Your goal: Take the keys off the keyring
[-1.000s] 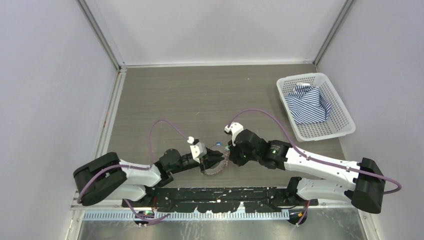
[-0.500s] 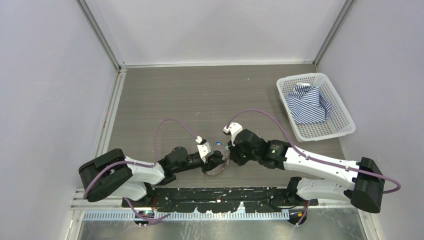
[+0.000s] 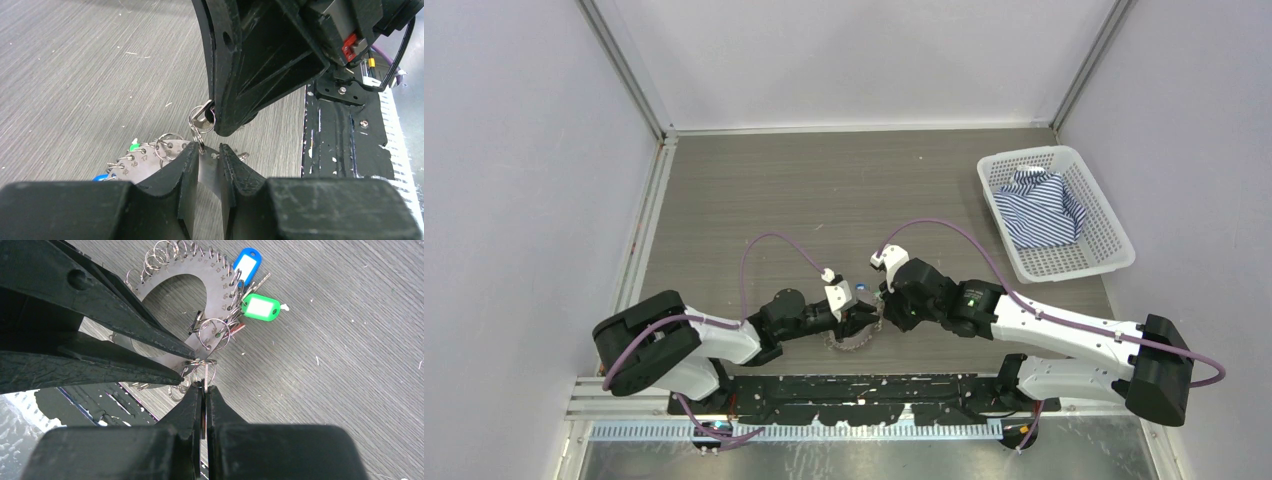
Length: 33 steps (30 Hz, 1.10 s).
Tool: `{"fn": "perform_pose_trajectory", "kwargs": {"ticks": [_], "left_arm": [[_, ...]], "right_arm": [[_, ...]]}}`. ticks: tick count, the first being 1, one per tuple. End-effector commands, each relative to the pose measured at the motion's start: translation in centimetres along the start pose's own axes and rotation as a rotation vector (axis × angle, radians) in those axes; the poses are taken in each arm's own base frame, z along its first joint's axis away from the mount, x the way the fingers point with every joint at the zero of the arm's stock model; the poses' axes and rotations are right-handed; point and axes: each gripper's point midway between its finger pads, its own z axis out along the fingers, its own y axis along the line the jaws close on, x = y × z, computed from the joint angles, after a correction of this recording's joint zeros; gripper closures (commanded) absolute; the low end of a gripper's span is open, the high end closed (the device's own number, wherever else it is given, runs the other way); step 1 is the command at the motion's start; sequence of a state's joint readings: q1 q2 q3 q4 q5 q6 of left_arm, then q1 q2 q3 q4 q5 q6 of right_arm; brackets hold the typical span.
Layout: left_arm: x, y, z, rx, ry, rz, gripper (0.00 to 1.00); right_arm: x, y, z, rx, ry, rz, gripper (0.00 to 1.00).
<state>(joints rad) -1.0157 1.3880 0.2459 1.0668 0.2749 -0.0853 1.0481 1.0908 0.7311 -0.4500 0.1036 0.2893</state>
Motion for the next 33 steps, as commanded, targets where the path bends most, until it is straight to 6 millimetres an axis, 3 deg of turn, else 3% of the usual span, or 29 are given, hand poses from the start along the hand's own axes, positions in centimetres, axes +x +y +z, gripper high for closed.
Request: {"fn": "perform_pose_trajectory", "kwargs": {"ticks": [1, 11, 16, 19, 28, 33], "left_arm": [[-2.0, 0.3, 0.9, 0.010, -0.074, 0.037, 0.77], [-2.5, 0.6, 1.4, 0.009, -0.094, 0.032, 0.77], [-1.9, 0.4, 1.5, 0.020, -0.079, 0.021, 0.86], [-1.4, 0.3, 1.7, 0.030, -0.055, 0.023, 0.99], [-0.6, -0.1, 0.9, 0.048, -0.008, 0.082, 1.00], [0.5, -0.8, 0.5, 0.052, 0.056, 0.222, 1.00]], "right_arm": [[-3.2, 0.6, -1.0, -0.020, -0.109, 0.002, 0.99], [-2.9, 0.7, -0.9, -0.024, -0.103, 0.006, 0.99], [-3.0, 0.7, -1.0, -0.023, -0.111, 0.009, 0.99], [-3.0, 0.7, -1.0, -0.022, -0.109, 0.007, 0.99], [-2.5, -0.9, -1.2, 0.061, -0.100, 0.024, 0.99], [-2.3, -1.4, -1.5, 0.084, -0.099, 0.022, 0.99]]}}
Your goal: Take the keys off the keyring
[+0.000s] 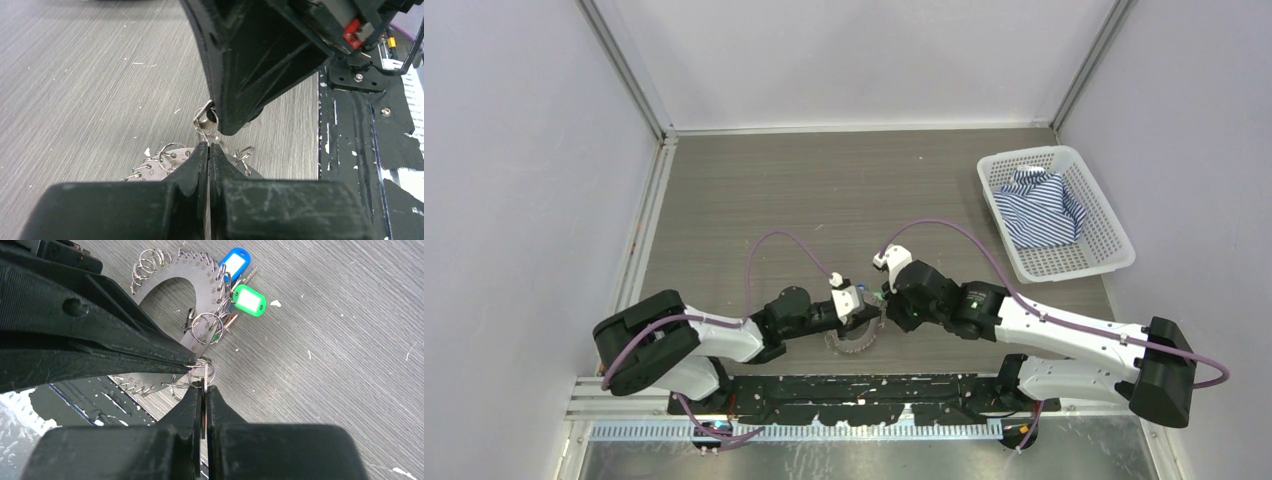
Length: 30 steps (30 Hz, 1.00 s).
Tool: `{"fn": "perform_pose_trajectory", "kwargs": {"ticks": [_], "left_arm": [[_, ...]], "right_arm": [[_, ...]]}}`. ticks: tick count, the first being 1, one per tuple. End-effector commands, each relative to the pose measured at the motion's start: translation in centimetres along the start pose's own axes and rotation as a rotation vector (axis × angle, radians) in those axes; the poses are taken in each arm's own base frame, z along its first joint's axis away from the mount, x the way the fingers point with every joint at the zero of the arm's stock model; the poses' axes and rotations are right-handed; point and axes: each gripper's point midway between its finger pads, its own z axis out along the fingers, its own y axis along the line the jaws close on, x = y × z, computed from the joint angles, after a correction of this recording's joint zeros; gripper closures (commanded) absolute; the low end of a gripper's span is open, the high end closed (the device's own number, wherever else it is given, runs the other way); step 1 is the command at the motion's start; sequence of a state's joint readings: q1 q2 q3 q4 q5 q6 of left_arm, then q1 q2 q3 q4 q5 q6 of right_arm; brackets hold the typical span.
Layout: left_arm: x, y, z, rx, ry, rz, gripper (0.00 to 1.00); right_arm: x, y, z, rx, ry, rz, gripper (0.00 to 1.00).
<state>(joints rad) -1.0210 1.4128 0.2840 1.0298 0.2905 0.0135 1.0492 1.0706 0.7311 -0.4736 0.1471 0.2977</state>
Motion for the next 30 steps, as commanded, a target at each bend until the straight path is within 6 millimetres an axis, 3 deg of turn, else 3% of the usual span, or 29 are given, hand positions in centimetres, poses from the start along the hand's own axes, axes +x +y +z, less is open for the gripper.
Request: {"fn": "perform_pose_trajectory", "kwargs": {"ticks": [1, 30], "left_arm": [[0.3, -1.1, -0.2, 0.033, 0.041, 0.144, 1.00], [-0.9, -2.6, -1.0, 0.039, 0.015, 0.199, 1.00]], "right_arm": [[-2.2, -0.8, -0.9, 0.048, -0.085, 0.012, 0.99], [-0.8, -1.3, 0.4, 0.096, -0.009, 0.025, 0.99]]}}
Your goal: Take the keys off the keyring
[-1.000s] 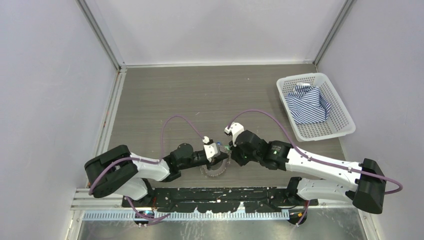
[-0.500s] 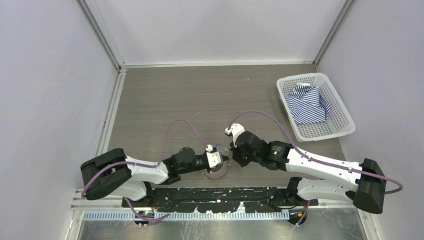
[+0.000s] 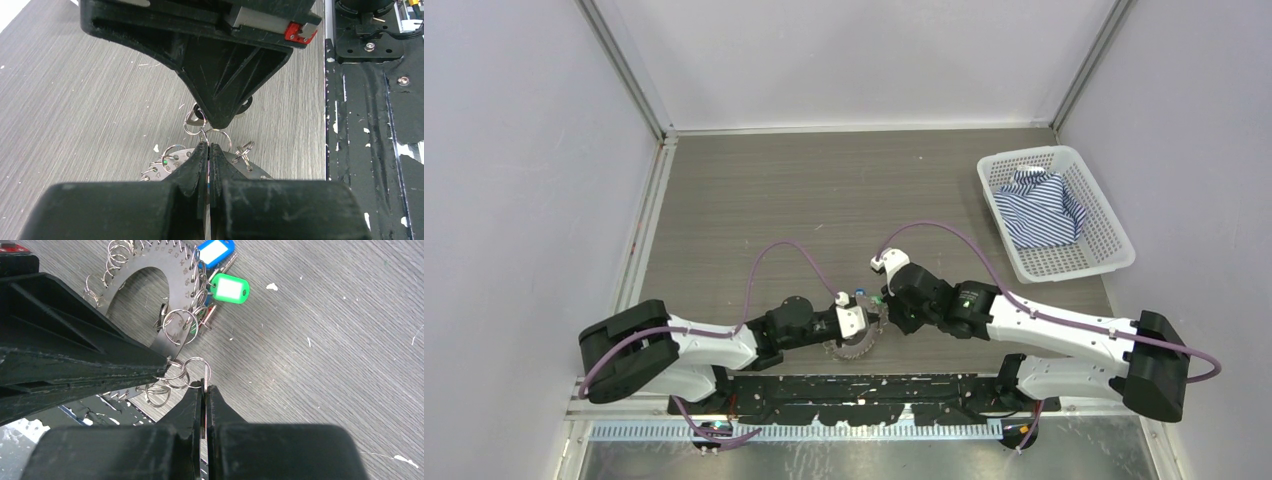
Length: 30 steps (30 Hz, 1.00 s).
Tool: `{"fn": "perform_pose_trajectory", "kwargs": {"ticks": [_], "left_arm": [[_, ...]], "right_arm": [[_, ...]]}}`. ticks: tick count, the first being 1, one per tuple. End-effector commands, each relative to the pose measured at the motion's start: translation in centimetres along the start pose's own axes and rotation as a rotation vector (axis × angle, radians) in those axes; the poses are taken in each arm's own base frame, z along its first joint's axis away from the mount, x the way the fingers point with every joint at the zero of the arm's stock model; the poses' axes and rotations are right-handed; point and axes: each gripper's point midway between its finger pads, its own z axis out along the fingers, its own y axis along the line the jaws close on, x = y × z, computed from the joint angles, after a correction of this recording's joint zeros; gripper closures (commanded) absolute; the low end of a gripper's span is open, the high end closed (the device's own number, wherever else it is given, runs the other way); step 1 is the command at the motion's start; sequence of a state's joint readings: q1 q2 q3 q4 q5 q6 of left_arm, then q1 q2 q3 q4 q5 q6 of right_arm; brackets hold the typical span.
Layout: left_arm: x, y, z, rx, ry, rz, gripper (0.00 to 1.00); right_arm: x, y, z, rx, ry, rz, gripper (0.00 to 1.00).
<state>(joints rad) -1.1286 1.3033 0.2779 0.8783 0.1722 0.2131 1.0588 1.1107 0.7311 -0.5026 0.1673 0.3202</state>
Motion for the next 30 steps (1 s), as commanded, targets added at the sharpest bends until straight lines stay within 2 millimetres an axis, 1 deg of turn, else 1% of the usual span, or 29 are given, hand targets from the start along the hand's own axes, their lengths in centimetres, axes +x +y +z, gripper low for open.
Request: {"fn": "perform_pose_trajectory", "kwargs": {"ticks": [1, 6, 12, 17, 20, 23, 26, 30], "left_arm": [[-1.0, -1.1, -0.4, 0.041, -0.040, -0.001, 1.00], [-0.9, -1.4, -0.3, 0.047, -0.036, 0.001, 1.00], [-0.5, -1.2, -0.2, 0.040, -0.012, 0.000, 1.00], [-0.2, -1.4, -0.1, 0.049, -0.002, 0.011, 1.00], [-0.2, -1.4, 0.0, 0.049, -0.001, 0.019, 1.00], [-0.1, -1.5, -0.1, 0.053, 0.002, 0.026, 1.00], [-0.3, -1.6, -0.2, 0.057, -0.004, 0.035, 1.00], [-0.3, -2.2, -0.2, 0.074, 0.005, 0.068, 1.00]], "right_arm": [[-2.2, -1.0, -0.3, 0.062, -0.068, 0.022, 0.99], [-3.2, -0.8, -0.9, 0.043, -0.097, 0.024, 0.99], [-4.0, 0.3, -1.6, -0.021, -0.124, 0.002, 0.99], [-4.9, 0.7, -2.3, -0.039, -0.133, -0.023, 0.99], [-5.0, 1.2, -2.4, -0.065, -0.128, -0.035, 0.99], [-4.9, 1.2, -2.2, -0.064, -0.105, -0.051, 0.99], [-4.5, 1.1, -1.9, -0.052, -0.074, -0.068, 0.99], [-3.9, 1.4, -1.5, -0.070, -0.014, -0.107, 0.99]]}}
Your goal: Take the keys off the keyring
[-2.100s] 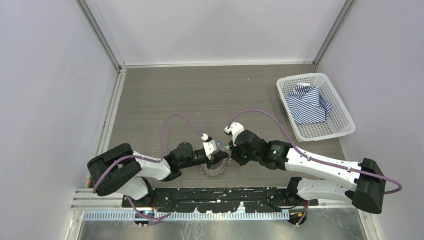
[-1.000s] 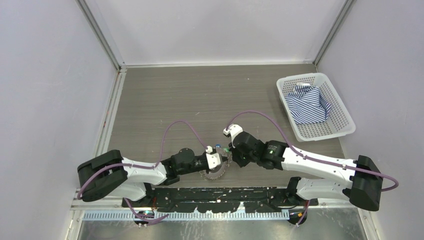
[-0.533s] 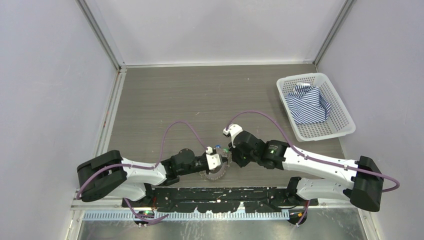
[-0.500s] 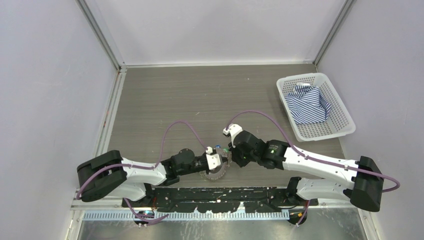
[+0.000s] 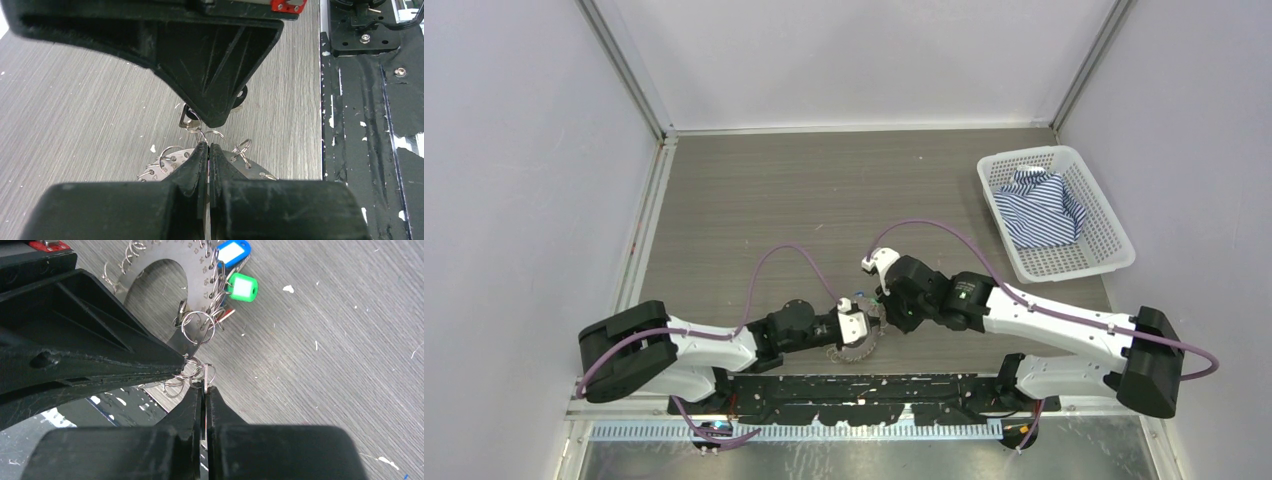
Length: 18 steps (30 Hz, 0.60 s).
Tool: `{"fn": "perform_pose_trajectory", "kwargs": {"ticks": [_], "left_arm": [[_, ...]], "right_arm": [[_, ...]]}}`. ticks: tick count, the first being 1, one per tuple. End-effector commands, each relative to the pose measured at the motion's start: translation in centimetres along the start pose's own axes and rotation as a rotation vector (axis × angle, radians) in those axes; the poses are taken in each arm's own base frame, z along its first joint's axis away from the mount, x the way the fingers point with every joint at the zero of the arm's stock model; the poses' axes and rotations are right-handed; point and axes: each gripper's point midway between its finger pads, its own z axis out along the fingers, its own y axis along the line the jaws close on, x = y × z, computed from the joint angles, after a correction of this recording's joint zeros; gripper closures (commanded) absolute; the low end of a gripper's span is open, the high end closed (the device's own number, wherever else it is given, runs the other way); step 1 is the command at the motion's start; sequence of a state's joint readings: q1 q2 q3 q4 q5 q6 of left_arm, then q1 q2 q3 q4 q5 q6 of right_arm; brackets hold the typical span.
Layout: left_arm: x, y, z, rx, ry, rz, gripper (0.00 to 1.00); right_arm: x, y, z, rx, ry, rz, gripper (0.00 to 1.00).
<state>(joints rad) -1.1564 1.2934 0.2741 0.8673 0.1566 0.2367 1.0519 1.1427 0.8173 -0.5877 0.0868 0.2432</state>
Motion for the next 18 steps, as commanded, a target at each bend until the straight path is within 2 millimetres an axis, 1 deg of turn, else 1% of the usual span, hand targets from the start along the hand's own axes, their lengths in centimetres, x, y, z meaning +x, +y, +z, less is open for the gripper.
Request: {"fn": "perform_pose_trajectory", "kwargs": {"ticks": [1, 5, 8, 10, 18], "left_arm": [[-0.1, -1.7, -0.1, 0.061, 0.011, 0.054, 1.00], [-0.1, -2.0, -0.3, 0.058, 0.013, 0.085, 1.00], [-0.3, -2.0, -0.4, 0.050, 0.008, 0.103, 1.00], [-0.4, -2.3, -0.4, 0.055, 0.006, 0.111, 1.00], [-0.8, -3.0, -0.4, 0.060, -0.007, 0.143, 1.00]], "right_arm": [[-3.2, 0.3, -0.6, -0.008, -0.050, -0.042, 0.99], [-3.1, 0.6, -0.5, -0.033, -0.025, -0.048, 0.99], [-2.7, 0.9, -0.2, -0.077, -0.001, -0.018, 0.99], [-2.4, 1.1, 0.0, -0.104, 0.017, -0.005, 0.99], [-1.6, 1.1, 0.6, -0.172, 0.105, 0.057, 0.99]]}}
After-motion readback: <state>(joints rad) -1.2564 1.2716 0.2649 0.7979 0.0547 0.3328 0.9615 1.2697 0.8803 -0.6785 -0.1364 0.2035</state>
